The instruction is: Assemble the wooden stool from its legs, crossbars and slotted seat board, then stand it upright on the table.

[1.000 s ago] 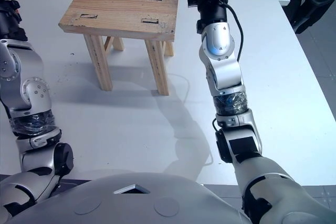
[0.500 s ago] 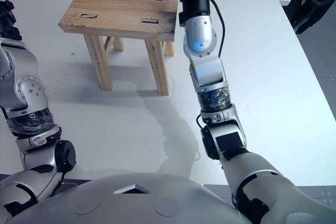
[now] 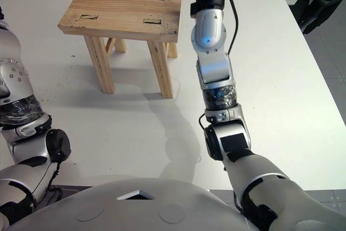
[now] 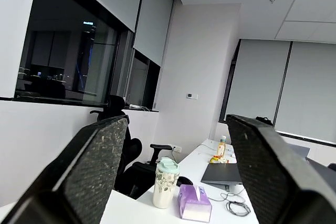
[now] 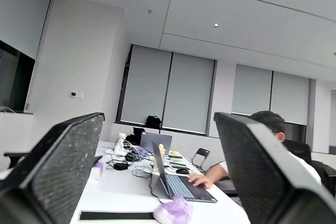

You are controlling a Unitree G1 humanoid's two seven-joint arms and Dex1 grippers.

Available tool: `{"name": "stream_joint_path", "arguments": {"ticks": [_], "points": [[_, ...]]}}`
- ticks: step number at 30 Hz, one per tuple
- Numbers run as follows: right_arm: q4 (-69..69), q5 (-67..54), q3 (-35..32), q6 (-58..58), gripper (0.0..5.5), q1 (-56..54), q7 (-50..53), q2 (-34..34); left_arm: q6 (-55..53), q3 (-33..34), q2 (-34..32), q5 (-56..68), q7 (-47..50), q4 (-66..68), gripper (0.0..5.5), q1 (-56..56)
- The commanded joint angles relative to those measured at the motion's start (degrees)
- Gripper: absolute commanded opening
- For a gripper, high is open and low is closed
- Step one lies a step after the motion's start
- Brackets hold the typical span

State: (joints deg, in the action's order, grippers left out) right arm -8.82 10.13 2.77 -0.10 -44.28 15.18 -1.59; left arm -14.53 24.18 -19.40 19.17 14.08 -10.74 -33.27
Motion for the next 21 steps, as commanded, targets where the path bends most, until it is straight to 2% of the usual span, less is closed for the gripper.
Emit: {"name": "stream_joint_path", "arguments": {"ticks": [1,7,21], "points": [[-1.2,-0.6,0.3,-0.4,3.86,-2.4,-2.1,0.7,1.7,0.4,3.0,-1.4,2.2,-1.9,3.43,1.3],[-4.1,-0.9,-0.7,-2.3,3.86,-5.3,-4.6,-0.1,2.9,1.9,3.8,-1.9,2.9,-3.6,3.43,2.8],[-3.2,1.9,-1.4,-3.2,3.86,-1.7,-5.0,-3.1,3.5,-0.4,4.9,-2.8,2.1,-2.0,3.43,0.8]]}}
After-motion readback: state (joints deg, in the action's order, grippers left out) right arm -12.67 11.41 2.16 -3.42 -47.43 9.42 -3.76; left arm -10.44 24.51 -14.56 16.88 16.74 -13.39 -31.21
